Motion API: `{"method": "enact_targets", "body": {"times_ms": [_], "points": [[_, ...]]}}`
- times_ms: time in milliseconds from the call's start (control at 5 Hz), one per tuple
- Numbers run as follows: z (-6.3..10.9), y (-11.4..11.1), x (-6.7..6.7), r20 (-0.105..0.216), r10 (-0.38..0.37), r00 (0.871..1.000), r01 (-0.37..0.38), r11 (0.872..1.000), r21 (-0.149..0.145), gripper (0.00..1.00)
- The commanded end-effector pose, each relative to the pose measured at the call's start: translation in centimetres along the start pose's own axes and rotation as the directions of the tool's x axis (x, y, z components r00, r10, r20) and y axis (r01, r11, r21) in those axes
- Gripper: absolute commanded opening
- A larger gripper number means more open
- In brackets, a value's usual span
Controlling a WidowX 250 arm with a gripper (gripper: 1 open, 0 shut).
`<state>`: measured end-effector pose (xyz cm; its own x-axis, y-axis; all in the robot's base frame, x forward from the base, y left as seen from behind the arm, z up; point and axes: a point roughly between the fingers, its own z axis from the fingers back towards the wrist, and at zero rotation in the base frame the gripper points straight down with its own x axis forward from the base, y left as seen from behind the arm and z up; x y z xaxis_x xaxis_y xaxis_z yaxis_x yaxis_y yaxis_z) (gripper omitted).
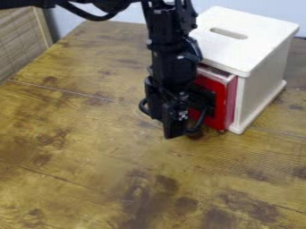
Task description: Close the drawer
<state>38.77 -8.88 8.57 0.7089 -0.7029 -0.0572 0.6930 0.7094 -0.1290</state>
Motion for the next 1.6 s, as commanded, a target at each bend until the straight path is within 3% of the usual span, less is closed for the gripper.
{"method": "enact_targets", "body": {"times_ms": [0, 400, 800, 1200, 1400], "points": [[2.8, 0.8, -1.1, 0.056, 0.018, 0.998, -0.018, 1.000, 0.015, 1.00], [3.0, 2.7, -2.6, 0.041, -0.044, 0.998, 0.044, 0.999, -0.003, 1.00], [2.7, 2.5, 0.1, 0.023, -0.160, 0.987, 0.160, 0.987, -0.007, 1.00], [3.8, 3.6, -0.3, 0.039, -0.057, 0.998, 0.059, 0.997, -0.046, 1.00], [4.4, 3.9, -1.1, 0.049, -0.004, 0.999, 0.008, 0.997, -0.080, 1.00]]}}
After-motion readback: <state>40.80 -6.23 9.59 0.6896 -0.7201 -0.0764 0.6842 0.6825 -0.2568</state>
